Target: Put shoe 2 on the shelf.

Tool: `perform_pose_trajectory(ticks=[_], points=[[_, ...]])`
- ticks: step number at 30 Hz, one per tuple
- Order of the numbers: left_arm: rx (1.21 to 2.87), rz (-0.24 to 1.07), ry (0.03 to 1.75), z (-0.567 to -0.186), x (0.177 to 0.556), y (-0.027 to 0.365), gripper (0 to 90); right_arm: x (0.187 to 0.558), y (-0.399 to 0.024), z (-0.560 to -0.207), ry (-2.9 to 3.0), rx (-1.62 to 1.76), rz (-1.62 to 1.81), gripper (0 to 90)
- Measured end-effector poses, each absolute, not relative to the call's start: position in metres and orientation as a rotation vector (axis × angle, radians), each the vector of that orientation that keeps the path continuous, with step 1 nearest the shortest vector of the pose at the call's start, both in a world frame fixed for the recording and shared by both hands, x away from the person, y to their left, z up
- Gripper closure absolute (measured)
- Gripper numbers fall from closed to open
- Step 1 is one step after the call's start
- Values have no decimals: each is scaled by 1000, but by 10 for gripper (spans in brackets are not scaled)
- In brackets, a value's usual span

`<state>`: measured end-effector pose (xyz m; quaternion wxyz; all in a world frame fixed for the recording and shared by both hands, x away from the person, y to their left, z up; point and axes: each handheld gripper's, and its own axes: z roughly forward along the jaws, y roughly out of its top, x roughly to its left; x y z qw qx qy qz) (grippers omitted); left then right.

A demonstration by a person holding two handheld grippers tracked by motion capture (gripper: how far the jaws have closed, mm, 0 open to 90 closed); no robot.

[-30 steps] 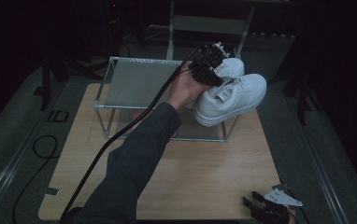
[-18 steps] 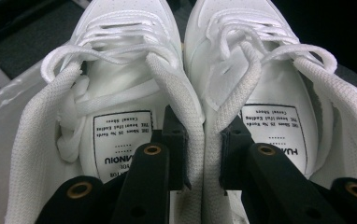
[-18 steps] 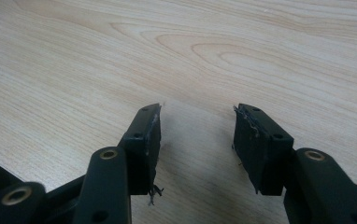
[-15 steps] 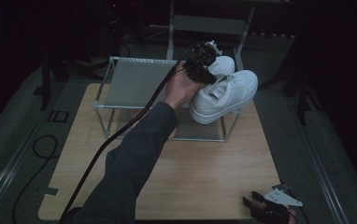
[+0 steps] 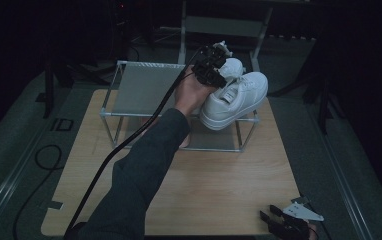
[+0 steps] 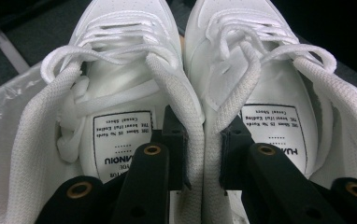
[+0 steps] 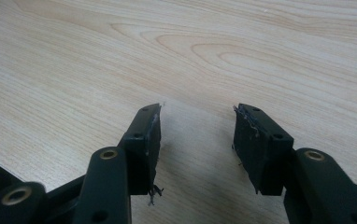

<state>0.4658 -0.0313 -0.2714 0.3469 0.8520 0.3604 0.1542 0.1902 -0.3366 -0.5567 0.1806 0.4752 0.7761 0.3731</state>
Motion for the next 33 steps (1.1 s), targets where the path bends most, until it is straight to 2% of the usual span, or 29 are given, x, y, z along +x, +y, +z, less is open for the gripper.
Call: perform_pose_trajectory(ticks=[33], points=[[2160,441,1081,-278,475,-18,767,191,-337,-557,2189,1343,1053,510]])
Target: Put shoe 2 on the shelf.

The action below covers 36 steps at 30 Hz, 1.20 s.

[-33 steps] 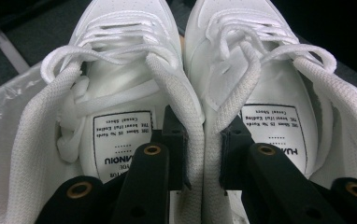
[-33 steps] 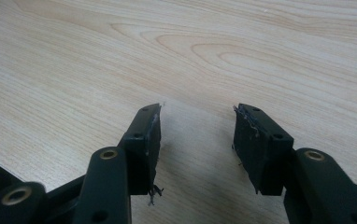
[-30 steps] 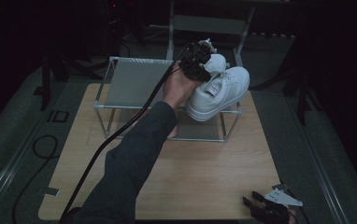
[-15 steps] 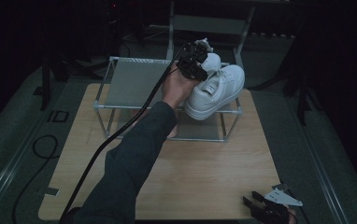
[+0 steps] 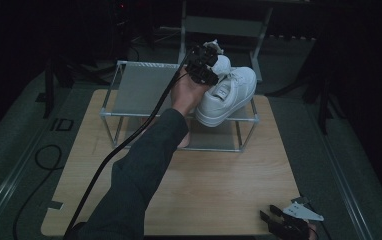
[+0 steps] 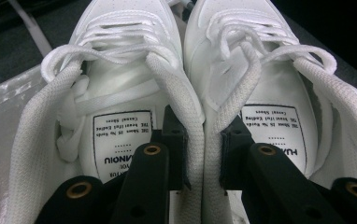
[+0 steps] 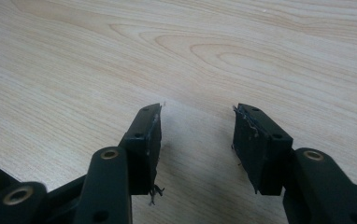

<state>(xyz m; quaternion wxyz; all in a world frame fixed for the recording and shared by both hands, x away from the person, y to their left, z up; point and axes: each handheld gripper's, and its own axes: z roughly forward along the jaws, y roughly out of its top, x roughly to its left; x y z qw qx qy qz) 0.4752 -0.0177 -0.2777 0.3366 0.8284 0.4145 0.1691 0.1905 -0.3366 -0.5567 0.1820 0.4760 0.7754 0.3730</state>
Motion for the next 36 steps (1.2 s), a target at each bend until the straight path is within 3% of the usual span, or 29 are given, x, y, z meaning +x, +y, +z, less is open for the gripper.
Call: perform_pose_trajectory(ticks=[36], points=[[2079,506,1267,-283,481,-4,766,191,-336,-557,2189,1344,1052,511]])
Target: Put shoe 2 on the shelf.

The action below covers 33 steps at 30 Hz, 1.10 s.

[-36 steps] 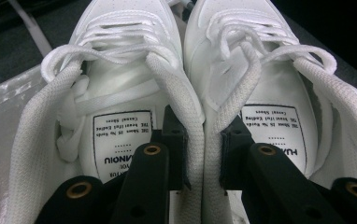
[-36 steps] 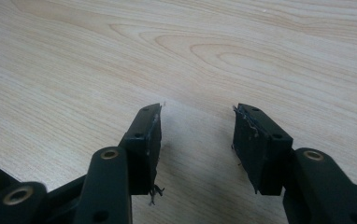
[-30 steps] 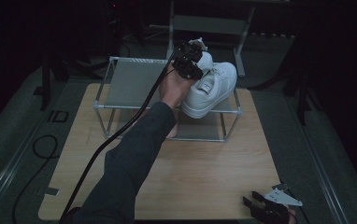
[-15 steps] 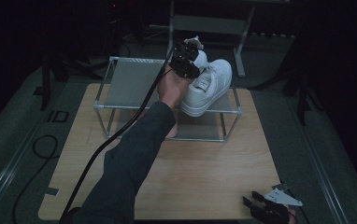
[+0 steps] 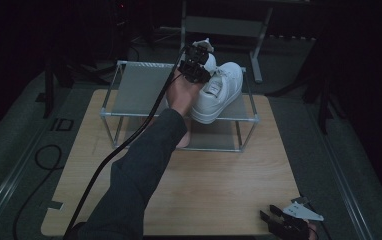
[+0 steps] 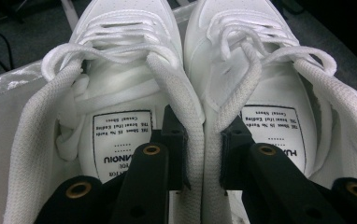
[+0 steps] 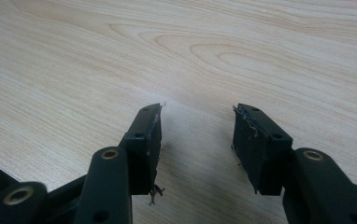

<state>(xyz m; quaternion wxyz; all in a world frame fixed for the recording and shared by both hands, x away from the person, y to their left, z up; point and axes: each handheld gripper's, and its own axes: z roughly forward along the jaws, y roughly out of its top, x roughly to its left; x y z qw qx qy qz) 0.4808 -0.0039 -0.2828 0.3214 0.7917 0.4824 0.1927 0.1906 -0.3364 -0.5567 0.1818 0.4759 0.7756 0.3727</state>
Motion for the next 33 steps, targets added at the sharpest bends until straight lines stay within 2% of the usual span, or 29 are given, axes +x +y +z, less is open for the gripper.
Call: perform_pose_trajectory(ticks=[33], points=[[1990,511,1401,-290,490,11,763,191,-337,-557,2189,1343,1054,510]])
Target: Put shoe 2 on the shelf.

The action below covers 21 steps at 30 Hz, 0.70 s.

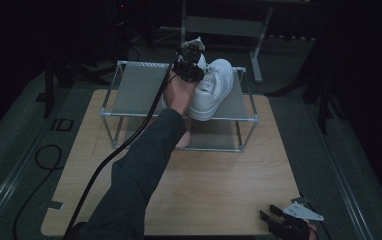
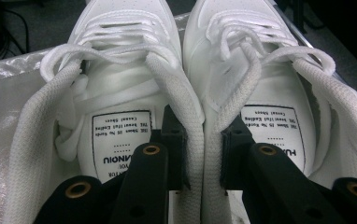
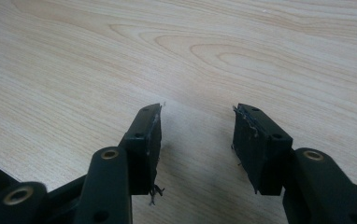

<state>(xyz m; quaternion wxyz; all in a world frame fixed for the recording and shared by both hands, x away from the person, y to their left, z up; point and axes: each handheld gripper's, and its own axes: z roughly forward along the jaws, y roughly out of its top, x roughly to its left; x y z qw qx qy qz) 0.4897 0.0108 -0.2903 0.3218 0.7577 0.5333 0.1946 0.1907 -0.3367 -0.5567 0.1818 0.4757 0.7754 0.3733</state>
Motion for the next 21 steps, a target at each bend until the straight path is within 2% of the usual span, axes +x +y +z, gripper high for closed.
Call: perform_pose_trajectory(ticks=[21], points=[[1953,550,1488,-293,495,14,764,191,-337,-557,2190,1343,1054,511]])
